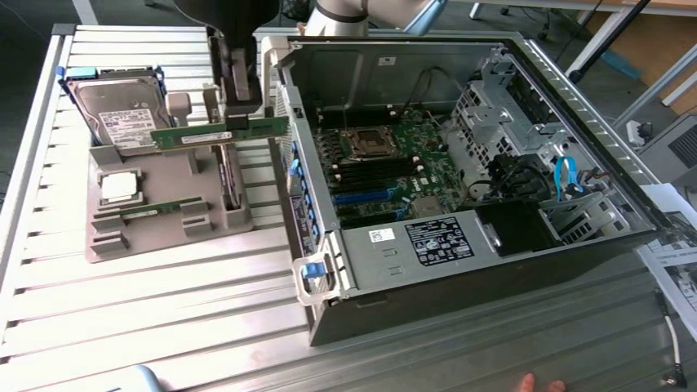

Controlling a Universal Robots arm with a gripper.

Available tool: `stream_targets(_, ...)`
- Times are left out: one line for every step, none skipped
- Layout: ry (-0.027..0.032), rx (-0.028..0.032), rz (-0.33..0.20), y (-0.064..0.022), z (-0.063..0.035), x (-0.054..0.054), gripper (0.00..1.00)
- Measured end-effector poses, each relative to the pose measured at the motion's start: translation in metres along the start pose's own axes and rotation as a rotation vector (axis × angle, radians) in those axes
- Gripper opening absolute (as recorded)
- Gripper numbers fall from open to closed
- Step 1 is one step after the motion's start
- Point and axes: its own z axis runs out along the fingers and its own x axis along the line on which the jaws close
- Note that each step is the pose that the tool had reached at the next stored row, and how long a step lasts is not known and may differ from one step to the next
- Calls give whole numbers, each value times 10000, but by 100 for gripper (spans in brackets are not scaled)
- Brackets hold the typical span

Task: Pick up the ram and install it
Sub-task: 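Pick up the ram and move it above insertion slot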

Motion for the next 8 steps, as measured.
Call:
stream_targets(0, 1, 0, -33, 0, 2, 12)
stream_targets(-1, 1, -1, -64, 0, 4, 12)
stream_targets(-1, 1, -1, -94, -1, 6, 12)
stream_targets(-1, 1, 0, -127, -2, 8, 12)
stream_targets(-2, 2, 0, -156, -2, 9, 12)
stream_targets(-1, 1, 0, -188, -2, 12, 12)
stream_targets(-1, 1, 0, -217, -3, 14, 12)
stream_targets(0, 0, -1, -247, -4, 15, 12)
